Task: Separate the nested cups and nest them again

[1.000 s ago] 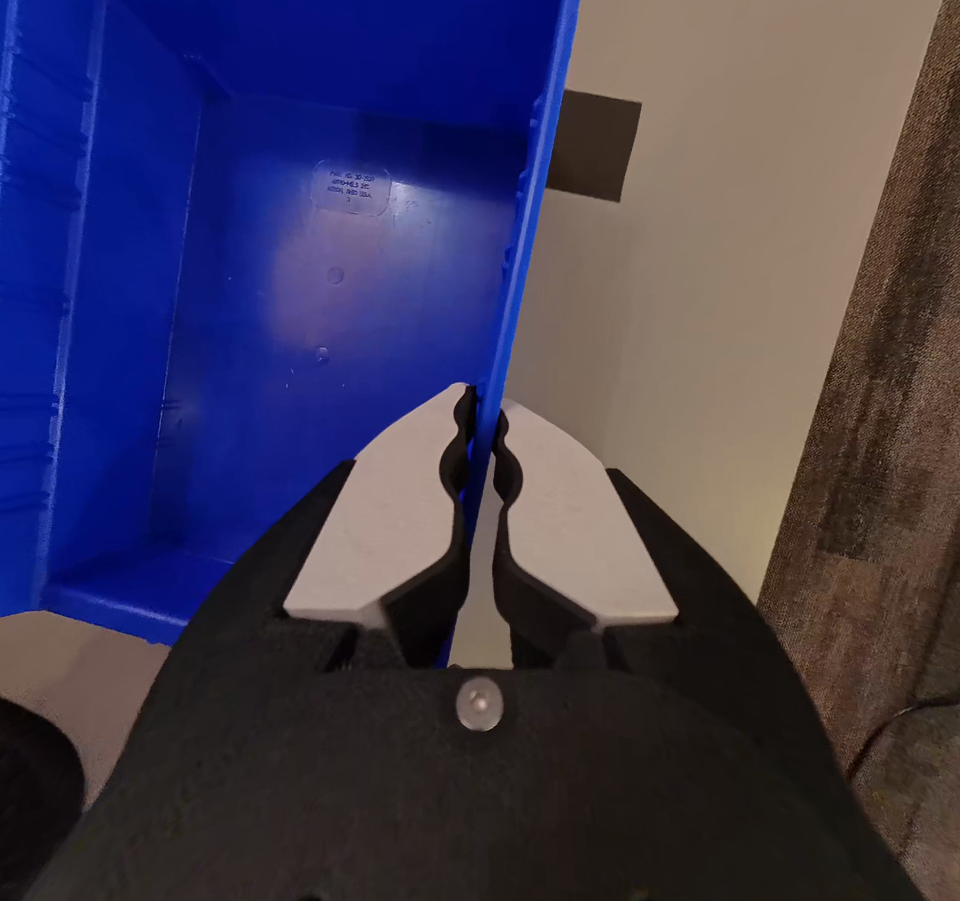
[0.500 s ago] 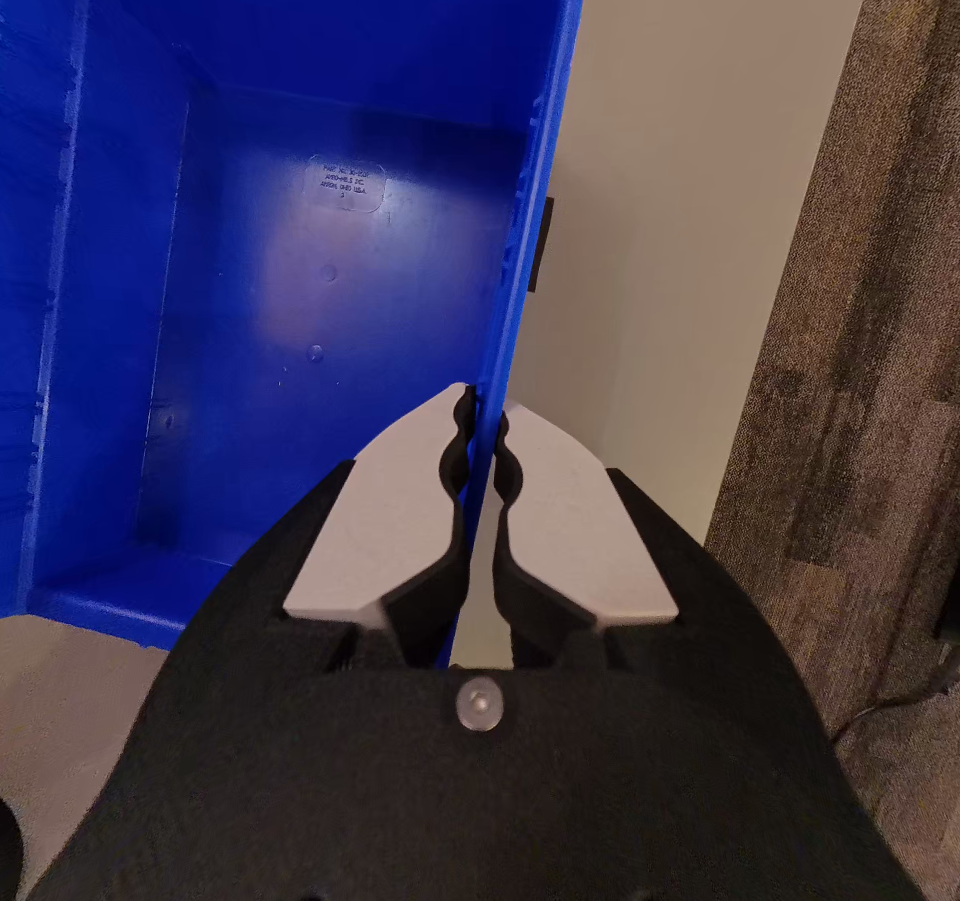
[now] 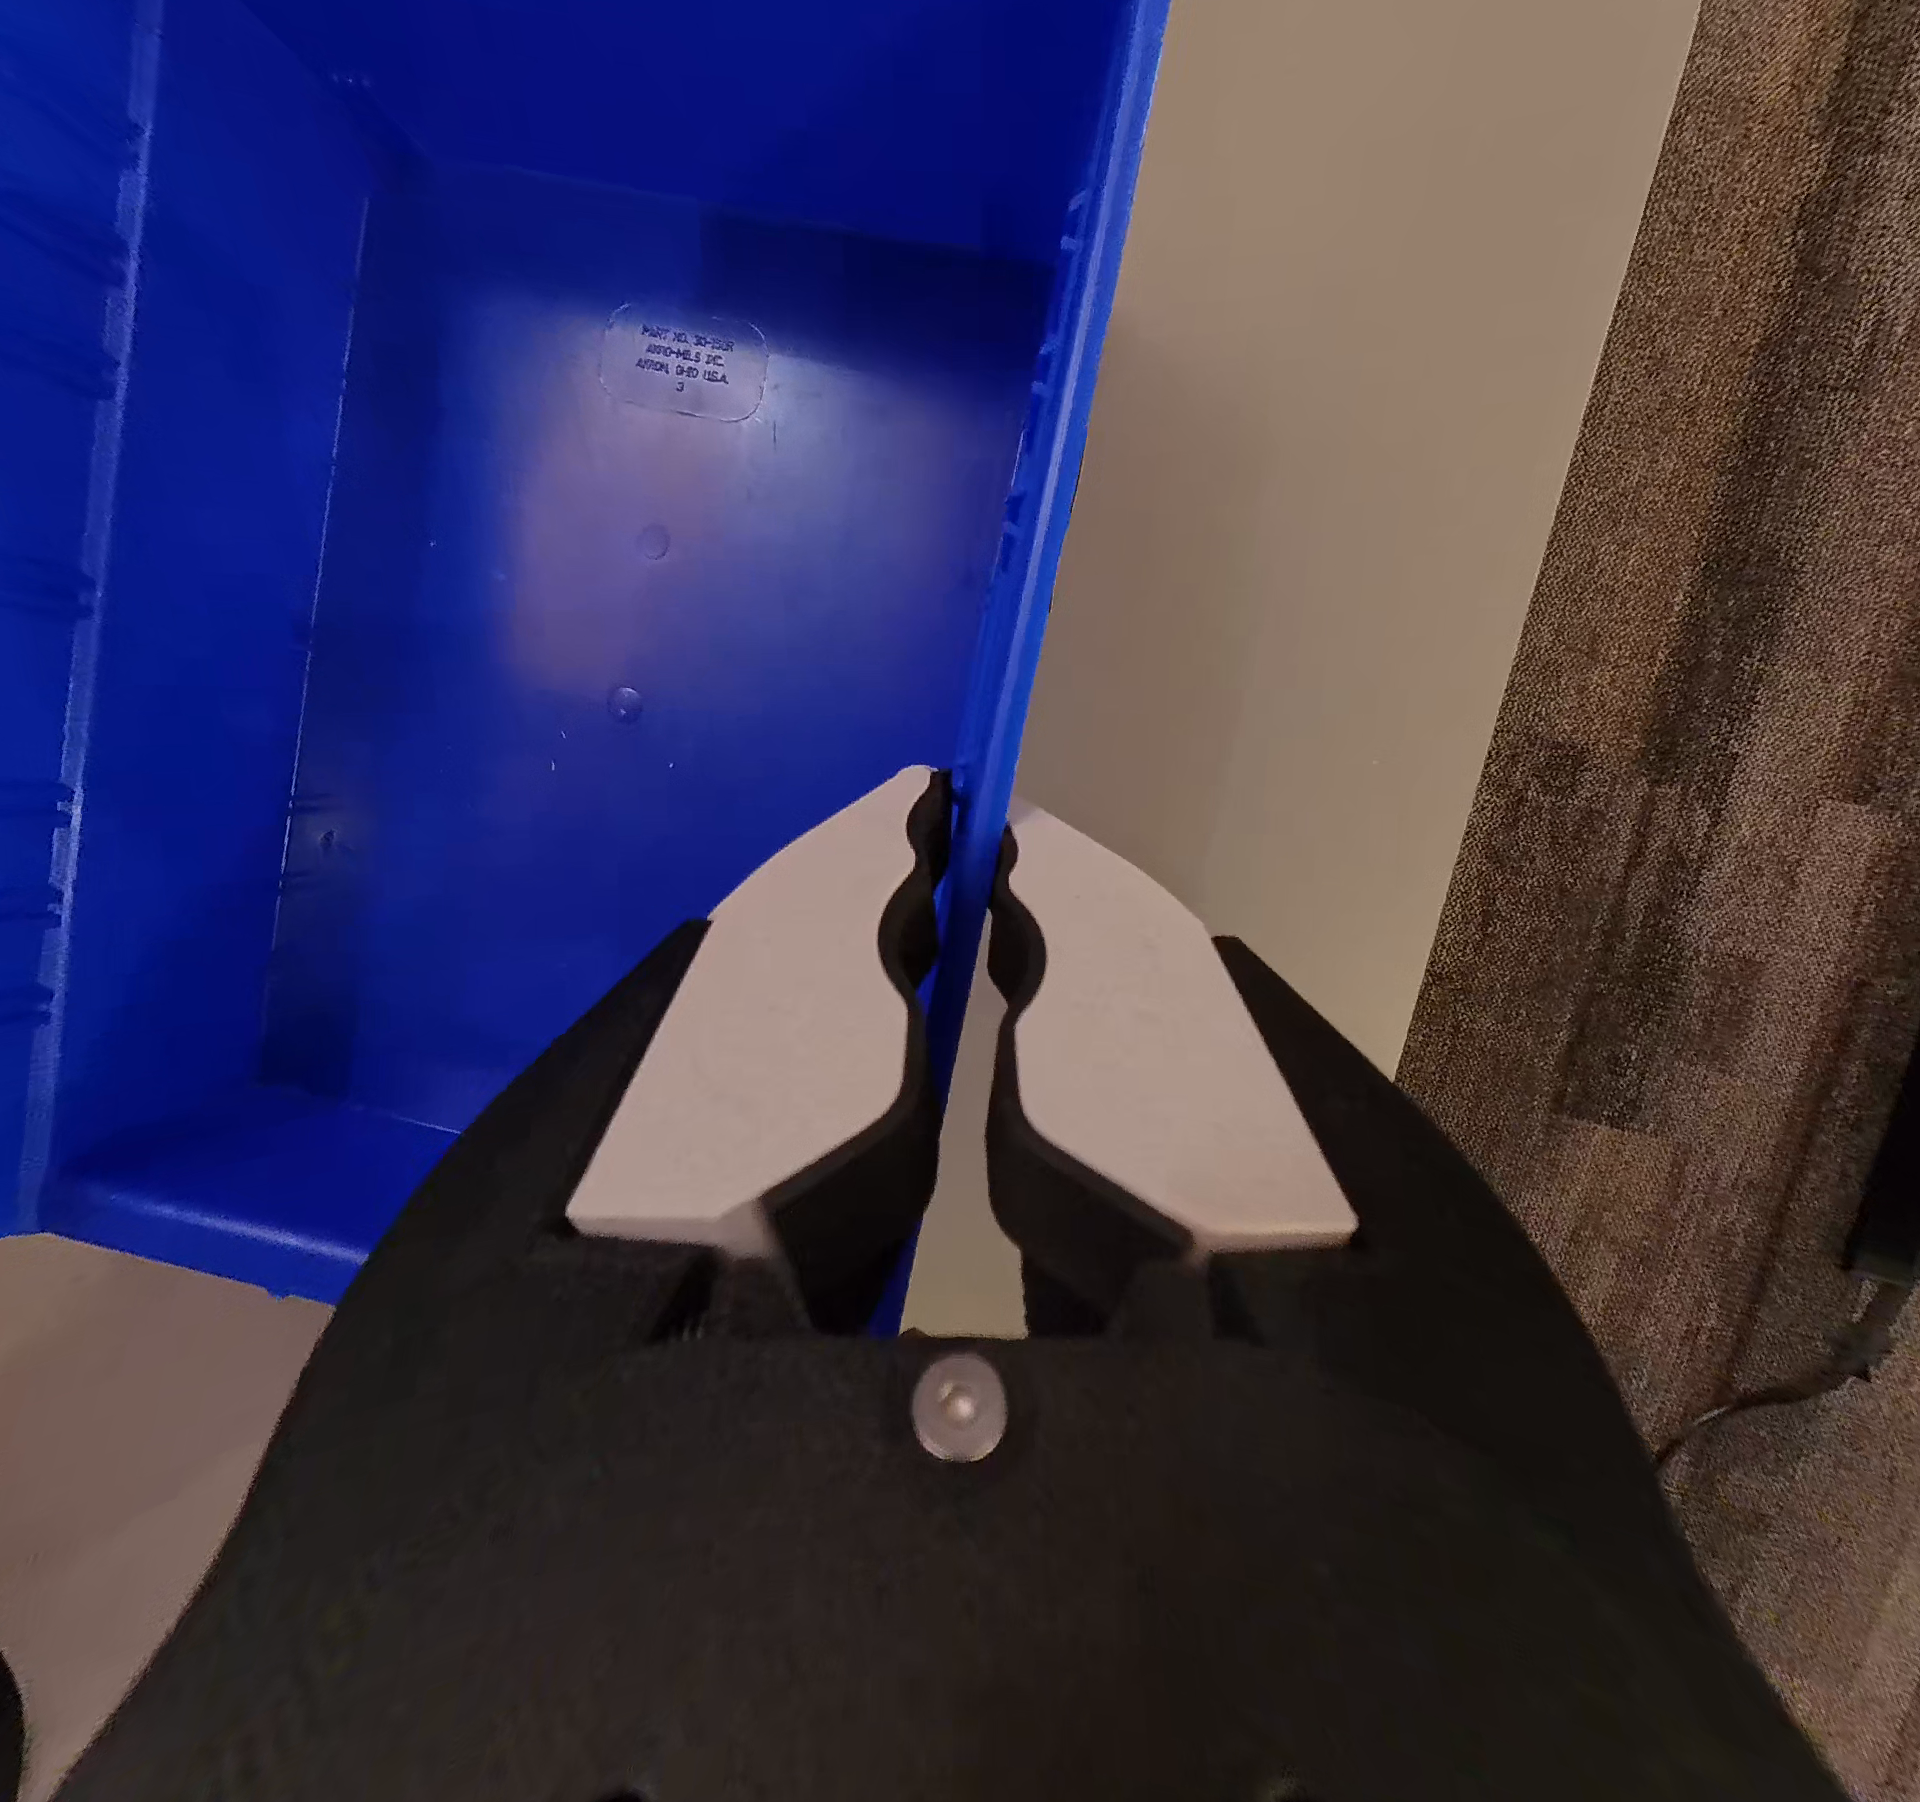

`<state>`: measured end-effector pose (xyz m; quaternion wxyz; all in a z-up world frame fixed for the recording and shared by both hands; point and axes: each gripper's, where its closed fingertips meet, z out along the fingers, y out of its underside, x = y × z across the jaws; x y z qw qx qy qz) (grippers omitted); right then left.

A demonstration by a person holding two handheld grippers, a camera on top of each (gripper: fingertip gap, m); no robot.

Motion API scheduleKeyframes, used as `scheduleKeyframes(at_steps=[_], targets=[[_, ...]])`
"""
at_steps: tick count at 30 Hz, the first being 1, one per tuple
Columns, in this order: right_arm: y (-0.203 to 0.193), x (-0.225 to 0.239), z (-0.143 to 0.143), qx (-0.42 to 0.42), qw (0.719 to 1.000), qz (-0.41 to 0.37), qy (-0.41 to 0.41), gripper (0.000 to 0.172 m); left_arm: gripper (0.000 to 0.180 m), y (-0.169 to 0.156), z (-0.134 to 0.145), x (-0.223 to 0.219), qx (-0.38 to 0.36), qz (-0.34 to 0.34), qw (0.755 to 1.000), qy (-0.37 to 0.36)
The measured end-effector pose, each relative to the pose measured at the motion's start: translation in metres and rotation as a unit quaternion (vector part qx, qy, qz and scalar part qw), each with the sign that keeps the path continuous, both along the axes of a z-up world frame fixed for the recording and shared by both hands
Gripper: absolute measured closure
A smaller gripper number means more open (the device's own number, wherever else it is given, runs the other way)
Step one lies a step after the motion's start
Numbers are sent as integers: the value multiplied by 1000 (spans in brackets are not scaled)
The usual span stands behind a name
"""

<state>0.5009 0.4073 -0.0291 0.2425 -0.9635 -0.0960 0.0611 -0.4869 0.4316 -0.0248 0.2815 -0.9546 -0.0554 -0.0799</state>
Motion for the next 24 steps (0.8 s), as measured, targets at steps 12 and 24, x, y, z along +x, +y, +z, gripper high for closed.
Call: scheduleKeyframes(at_steps=[12,24], targets=[[1,-1,0,7,1000,-1,-4,165,176,5,0,-8,4,19,1000,-1],[-11,-11,4,29,999,9,14,143,138,-13,22,-10,67,28,996,-60]])
